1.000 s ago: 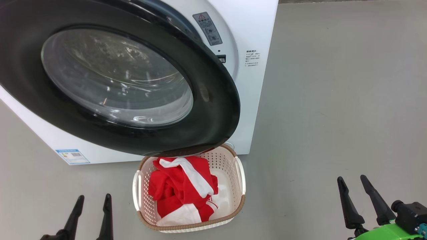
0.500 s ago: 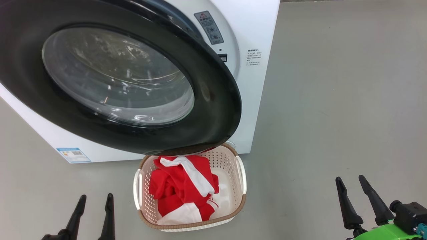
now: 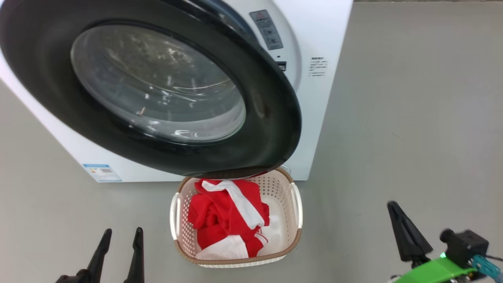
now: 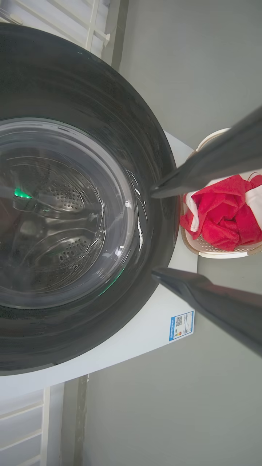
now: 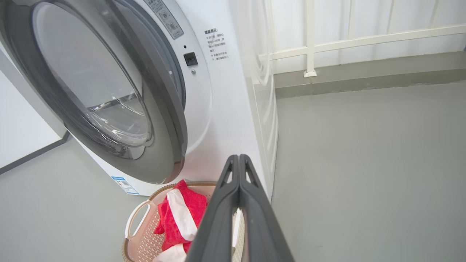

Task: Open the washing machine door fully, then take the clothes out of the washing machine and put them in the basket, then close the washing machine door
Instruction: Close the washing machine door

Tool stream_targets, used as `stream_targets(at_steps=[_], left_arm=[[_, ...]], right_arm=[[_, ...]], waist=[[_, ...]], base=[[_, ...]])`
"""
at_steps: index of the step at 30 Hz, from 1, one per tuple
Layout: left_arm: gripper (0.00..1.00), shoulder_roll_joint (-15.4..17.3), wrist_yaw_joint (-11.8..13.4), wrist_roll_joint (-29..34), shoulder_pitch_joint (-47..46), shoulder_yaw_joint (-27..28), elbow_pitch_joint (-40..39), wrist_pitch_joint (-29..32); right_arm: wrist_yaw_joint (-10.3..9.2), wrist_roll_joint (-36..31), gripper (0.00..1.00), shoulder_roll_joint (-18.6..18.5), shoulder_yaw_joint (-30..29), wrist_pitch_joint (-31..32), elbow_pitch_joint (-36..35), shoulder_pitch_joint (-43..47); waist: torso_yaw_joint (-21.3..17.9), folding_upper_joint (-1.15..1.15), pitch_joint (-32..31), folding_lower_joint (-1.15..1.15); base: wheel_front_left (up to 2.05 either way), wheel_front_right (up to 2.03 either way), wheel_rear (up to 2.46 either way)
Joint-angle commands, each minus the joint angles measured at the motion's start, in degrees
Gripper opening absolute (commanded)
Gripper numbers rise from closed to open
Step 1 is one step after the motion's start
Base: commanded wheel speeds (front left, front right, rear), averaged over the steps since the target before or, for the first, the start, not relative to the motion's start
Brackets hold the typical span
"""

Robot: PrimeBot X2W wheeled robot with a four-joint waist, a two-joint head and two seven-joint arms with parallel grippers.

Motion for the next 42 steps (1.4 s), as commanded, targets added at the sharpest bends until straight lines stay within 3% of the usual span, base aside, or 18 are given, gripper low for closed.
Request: stream_targets(at_steps=[1,9,25,42], left_arm=[[1.0,0.2,0.0,-0.9,-1.8,1.6,-1.4,-0.5],[1.0,0.2,0.0,-3.2,-2.1,0.4,-1.0,-0.5],[1.0,0.2,1.0,-5.9,-4.2,-3.4,-0.9,-0.5],[1.0,0.2,1.6,-7.6,-7.6,-5.6,-1.0,-0.5]], right_arm=[[0.36,1.1,0.0,-0.7,2.0,-0.4,-1.4,-2.9],[0.36,2.6,0.0,0.2,6.5,-0.4,-1.0,-9.6],[0.36,4.8,0.0,-2.8,11.2,-0.4,1.3,-22.5],[0.36,5.5,0.0,-4.7,9.5,-0.4,1.1,-27.6]], waist=[[1.4,0.0,0.3,0.0],[5.3,0.0,1.0,0.0],[12.2,0.0,5.1,0.0],[13.3,0.0,10.5,0.0]], base=[[0.0,0.0,0.0],[0.0,0.0,0.0],[0.0,0.0,0.0],[0.0,0.0,0.0]])
